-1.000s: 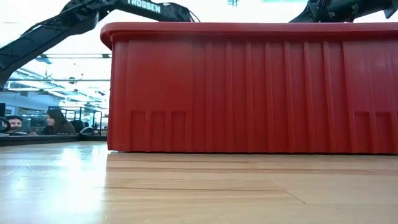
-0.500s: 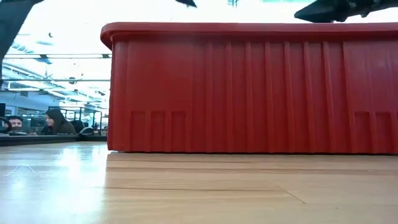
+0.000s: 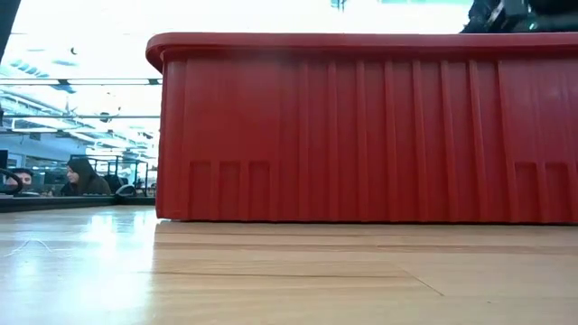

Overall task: Pick and place slides into bin
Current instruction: Return to Home Position

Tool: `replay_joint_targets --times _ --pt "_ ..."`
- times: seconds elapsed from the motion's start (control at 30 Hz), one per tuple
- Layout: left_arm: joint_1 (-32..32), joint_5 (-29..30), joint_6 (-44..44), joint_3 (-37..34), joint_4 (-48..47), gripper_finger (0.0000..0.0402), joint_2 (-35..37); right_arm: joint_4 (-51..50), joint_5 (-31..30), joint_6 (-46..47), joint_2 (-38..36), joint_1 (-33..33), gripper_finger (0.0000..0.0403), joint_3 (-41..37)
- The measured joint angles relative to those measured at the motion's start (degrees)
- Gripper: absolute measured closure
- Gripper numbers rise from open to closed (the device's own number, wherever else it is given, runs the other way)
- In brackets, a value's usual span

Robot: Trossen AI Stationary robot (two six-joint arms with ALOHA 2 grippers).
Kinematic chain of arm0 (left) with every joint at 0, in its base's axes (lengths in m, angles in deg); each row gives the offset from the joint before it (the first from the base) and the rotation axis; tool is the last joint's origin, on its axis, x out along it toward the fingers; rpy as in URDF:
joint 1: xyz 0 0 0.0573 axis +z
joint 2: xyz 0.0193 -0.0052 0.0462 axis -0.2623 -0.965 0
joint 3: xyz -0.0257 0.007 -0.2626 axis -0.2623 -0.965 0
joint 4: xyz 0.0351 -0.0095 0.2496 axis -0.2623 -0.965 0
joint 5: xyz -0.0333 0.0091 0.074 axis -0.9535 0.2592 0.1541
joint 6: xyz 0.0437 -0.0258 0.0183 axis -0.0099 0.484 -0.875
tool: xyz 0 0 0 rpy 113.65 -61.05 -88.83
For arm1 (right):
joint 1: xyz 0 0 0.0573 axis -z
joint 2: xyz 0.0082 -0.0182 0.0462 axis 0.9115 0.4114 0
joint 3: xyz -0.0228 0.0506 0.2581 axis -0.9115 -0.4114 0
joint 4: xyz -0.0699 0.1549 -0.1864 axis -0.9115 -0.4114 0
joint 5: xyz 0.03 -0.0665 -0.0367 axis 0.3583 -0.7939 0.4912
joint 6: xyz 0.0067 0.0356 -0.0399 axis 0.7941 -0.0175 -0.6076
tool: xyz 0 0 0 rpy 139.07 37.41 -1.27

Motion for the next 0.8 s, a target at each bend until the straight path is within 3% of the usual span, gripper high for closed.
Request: replay_joint_targets --times 0.07,0.17,0.27,0.37,0.6,0.67,0.8 --pt "-0.14 -3.89 1.50 -5.78 10.19 0.0401 0.01 13.11 -0.05 4.19 0.10 0.00 0.0403 -5.91" --pt "-0.50 -5.21 0.33 -15.17 30.73 0.0401 0.79 33.70 -0.43 11.92 0.60 0.03 0.0403 -13.53" --pt "0.65 -5.28 1.37 -24.39 52.41 0.0401 1.20 43.17 -1.66 13.54 0.29 -0.02 0.0403 -16.50" --pt "3.20 -7.01 10.70 -33.55 72.60 0.0401 0.78 39.38 -2.04 10.20 0.38 0.00 0.0403 -15.04" --pt "7.74 -7.48 36.09 -53.85 120.12 0.0402 1.07 12.20 -3.51 2.99 0.92 0.00 0.0403 -3.10" --pt "8.15 -6.07 38.70 -58.14 126.91 0.0402 1.31 6.84 -3.21 1.76 1.19 0.00 0.0403 -0.05" --pt "7.73 -2.08 35.03 -65.64 125.78 0.0402 8.95 3.60 1.84 -1.23 1.12 0.00 0.0403 5.29"
